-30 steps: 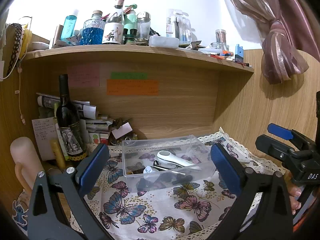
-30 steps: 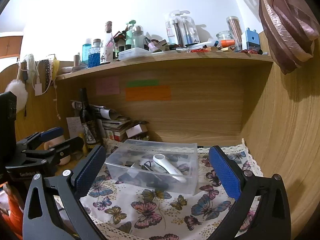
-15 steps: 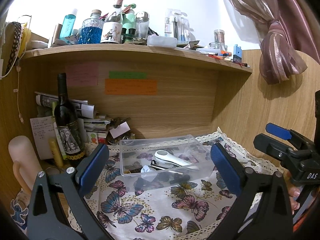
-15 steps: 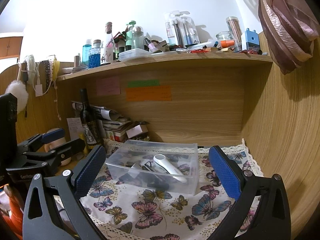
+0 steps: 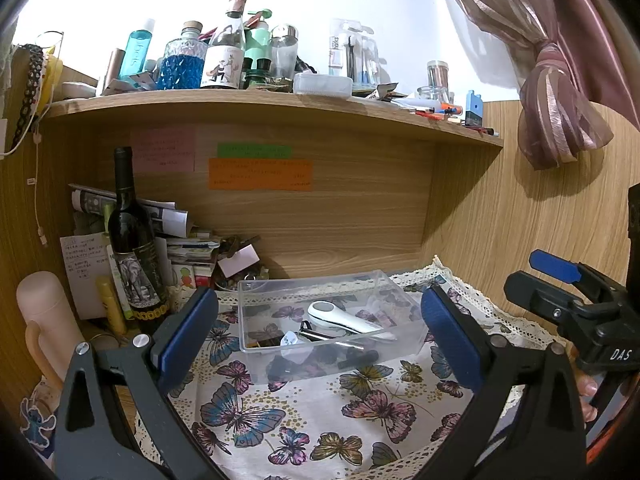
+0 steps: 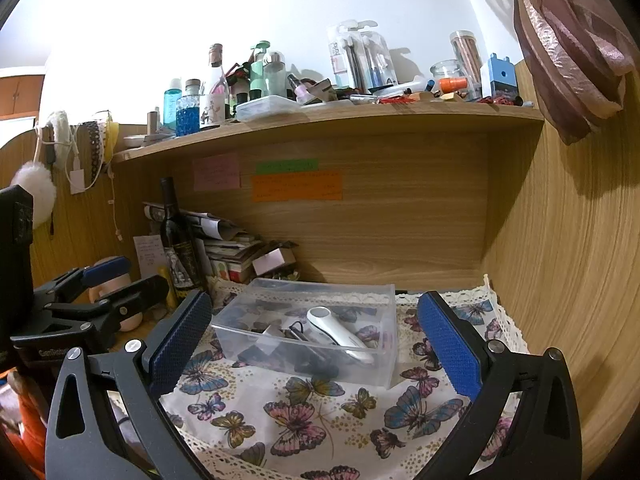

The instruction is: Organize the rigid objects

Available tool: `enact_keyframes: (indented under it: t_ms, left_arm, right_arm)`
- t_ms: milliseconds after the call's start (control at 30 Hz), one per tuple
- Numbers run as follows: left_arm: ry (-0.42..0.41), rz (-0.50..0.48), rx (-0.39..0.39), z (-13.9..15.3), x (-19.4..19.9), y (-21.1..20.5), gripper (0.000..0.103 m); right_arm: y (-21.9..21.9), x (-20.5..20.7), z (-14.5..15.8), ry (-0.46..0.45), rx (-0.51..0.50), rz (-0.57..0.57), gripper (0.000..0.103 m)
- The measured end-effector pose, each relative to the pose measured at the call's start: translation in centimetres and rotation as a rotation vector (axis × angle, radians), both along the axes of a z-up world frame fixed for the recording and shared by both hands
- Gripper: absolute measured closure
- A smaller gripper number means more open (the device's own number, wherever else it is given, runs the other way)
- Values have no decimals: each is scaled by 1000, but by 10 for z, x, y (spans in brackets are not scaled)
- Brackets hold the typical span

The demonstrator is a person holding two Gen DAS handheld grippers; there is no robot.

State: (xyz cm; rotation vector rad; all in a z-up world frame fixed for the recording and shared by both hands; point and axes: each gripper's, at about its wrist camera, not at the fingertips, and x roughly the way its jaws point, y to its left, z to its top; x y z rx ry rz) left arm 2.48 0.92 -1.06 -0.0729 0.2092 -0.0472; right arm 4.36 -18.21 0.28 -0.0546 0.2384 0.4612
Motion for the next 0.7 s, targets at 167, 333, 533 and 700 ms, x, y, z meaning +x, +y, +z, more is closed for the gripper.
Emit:
enact_keyframes:
  t_ms: [167,333,533,700]
  left_arm:
    - [1,-3,1,0,0,-1,0]
    - [-8,-9,6,0,-2,-1,0]
    - [-13,-9,21,0,-3,-3,0]
    - [-16,-5,18,0,-3,-3,0]
  right_arm:
    - [2,-2,-1,3,1,-4,0]
    - [3,-1,-2,8,2,-4,0]
    - [6,1,-4,16,-1,0,0]
    - [8,1,-4,16,-8,6,0]
